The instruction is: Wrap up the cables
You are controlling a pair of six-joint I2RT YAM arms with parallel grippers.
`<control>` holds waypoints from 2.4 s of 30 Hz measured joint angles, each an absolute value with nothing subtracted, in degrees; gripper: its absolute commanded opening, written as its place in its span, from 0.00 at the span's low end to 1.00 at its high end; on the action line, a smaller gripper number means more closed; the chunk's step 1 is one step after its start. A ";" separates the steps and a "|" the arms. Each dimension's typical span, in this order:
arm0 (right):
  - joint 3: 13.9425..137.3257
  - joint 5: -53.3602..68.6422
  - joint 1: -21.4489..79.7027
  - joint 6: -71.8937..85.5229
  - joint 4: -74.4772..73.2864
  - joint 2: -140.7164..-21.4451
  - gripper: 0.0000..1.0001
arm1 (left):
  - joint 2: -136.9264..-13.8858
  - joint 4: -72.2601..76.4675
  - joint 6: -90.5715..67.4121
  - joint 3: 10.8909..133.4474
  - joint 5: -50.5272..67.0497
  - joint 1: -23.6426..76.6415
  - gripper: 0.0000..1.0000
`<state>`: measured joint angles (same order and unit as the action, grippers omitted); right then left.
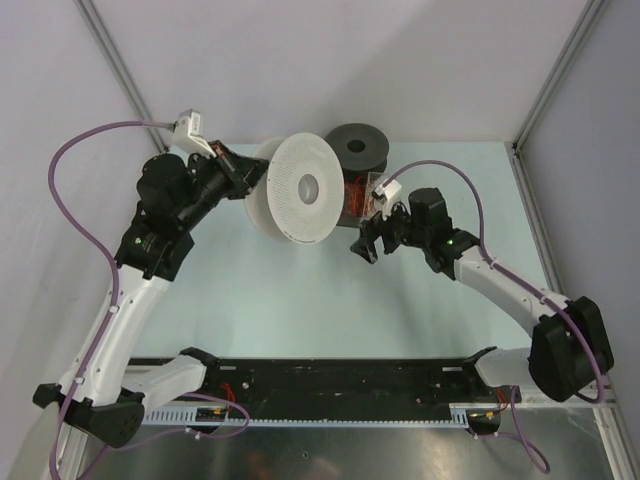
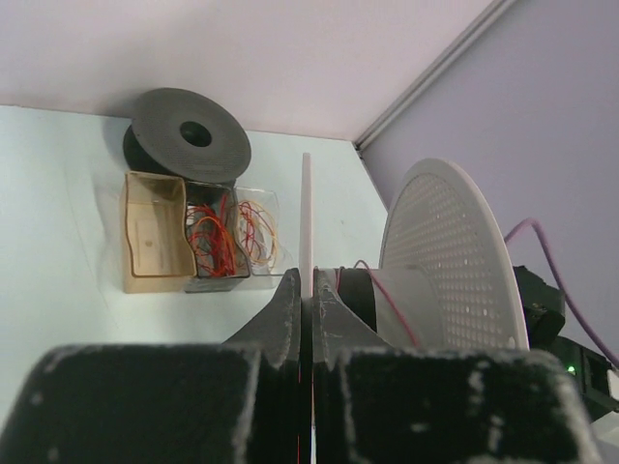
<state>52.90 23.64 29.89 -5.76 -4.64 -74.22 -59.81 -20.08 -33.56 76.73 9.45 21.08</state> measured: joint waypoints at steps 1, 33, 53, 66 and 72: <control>52.27 23.99 29.52 -4.47 -4.32 -75.11 0.94 | -59.77 -19.68 -33.56 76.18 8.84 21.08 0.00; 54.52 26.44 31.79 -11.68 8.25 -105.45 0.09 | -60.38 -15.42 -34.50 69.80 11.11 19.70 0.00; 55.02 32.58 43.13 -28.16 -17.56 -71.61 0.00 | -68.18 -16.23 -33.06 69.80 -1.21 15.57 0.00; 71.66 24.10 50.43 -34.85 -14.26 -66.87 0.00 | -68.95 -17.78 -22.20 61.63 -0.54 23.40 0.00; 76.16 22.65 44.23 -33.85 -7.27 -72.58 0.00 | -64.97 -17.87 -15.99 56.84 8.21 24.23 0.00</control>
